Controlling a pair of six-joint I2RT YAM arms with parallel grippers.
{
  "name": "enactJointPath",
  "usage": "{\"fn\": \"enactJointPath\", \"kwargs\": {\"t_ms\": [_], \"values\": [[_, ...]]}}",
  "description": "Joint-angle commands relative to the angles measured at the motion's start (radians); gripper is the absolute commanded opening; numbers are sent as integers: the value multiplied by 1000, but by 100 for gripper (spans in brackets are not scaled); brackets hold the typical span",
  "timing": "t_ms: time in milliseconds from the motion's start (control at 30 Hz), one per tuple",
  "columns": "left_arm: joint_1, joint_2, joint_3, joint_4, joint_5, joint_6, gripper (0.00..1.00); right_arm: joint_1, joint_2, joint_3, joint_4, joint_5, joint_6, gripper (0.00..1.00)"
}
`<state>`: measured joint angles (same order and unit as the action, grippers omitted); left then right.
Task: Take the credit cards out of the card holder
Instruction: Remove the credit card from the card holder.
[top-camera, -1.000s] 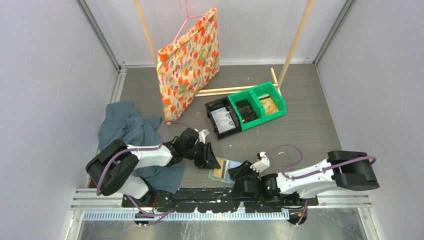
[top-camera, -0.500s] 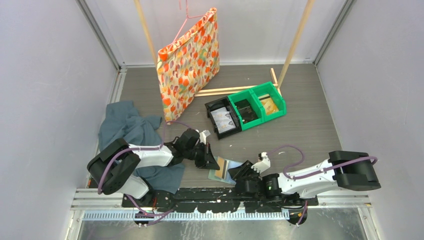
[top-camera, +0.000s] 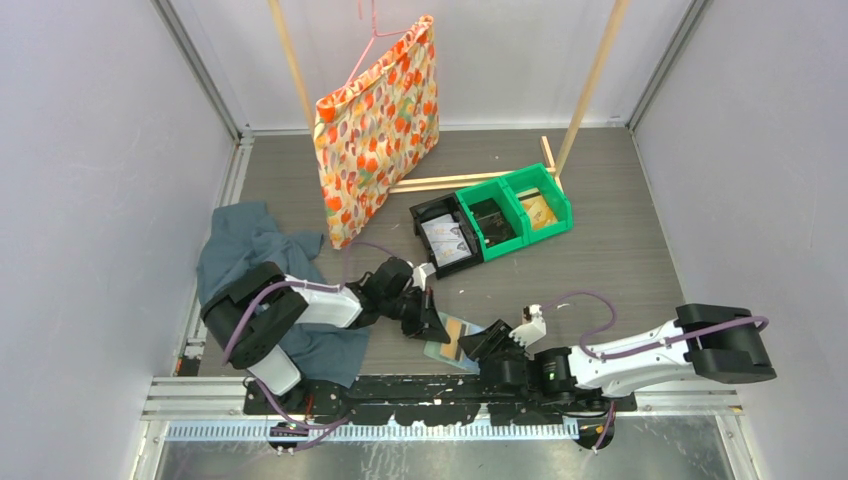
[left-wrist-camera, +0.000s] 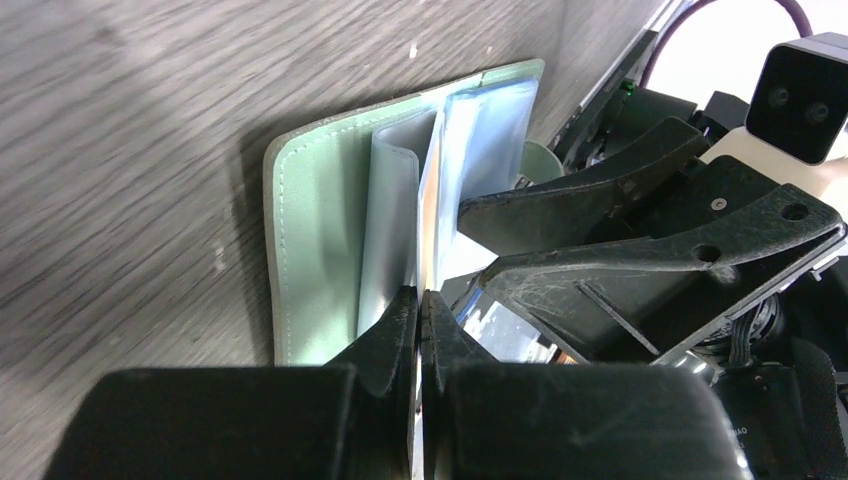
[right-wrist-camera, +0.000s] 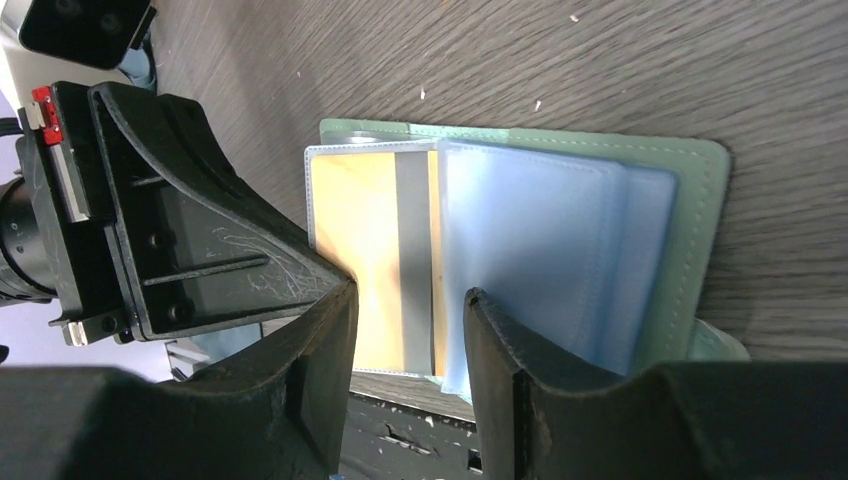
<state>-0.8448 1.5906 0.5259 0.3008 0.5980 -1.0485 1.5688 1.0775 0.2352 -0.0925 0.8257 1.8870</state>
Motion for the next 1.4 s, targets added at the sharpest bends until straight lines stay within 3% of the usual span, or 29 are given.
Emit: {"fn": "enactJointPath", "kwargs": {"t_ms": [0,500,800,1367], "values": [[-35,35,50,66,32,-11,1,-1,-41,-23,-78,-2,-49,50],[-37,-20,59,14,10,7,1,-1,-246,-113,9,18,-166,51],[-36,-92,8,121,96,-37,1,-1,-299,-157,129,15,-194,50],[-2,-424,2,75,120,-82,1,-1,-515,-217,446,-24,-407,52]]}}
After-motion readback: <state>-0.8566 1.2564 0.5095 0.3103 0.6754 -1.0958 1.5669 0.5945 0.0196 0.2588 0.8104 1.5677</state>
